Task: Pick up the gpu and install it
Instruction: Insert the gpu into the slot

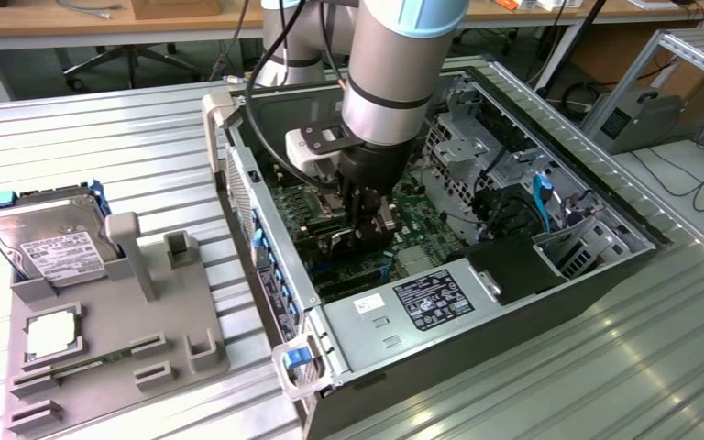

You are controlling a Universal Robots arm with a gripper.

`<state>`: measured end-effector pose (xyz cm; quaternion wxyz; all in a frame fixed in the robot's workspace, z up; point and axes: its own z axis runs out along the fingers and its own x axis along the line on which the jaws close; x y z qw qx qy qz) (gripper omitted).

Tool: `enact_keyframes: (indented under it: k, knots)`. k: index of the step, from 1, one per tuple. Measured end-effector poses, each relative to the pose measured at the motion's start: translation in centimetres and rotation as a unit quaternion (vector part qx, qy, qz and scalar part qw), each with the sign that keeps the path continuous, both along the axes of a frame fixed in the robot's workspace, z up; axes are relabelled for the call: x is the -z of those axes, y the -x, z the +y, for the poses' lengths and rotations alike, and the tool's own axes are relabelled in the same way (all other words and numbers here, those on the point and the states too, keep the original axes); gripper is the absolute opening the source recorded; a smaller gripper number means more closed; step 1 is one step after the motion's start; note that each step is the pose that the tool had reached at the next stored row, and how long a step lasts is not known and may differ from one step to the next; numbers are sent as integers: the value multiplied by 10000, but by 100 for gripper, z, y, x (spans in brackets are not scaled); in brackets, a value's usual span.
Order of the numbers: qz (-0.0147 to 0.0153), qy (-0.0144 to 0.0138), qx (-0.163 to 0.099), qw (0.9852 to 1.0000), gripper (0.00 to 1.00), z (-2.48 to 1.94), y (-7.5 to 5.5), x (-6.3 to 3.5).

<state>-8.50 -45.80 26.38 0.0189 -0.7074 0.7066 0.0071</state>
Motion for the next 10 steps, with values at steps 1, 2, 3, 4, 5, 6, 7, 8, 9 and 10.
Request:
enact_keyframes:
  k: [1, 2, 3, 4, 5, 6, 7, 8, 9, 10]
  knots:
    - [0, 0, 0, 10000, 26, 0, 1, 2]
    - [0, 0, -1, 10000, 26, 1, 2, 4]
    - [-1, -1, -1, 10000, 26, 1, 2, 7]
    - [-1, -1, -1, 10000, 26, 0, 6, 11]
    - [-1, -1, -1, 10000, 26, 1, 7, 13]
    - [-1, -1, -2, 10000, 26, 0, 8, 13]
    - [-1, 0, -2, 10000, 26, 1, 9, 13]
    - [-1, 0, -1, 10000, 26, 1, 10, 13]
    - [-2, -1, -1, 10000, 26, 1, 13, 14]
    - [-1, -1, -2, 10000, 26, 1, 15, 14]
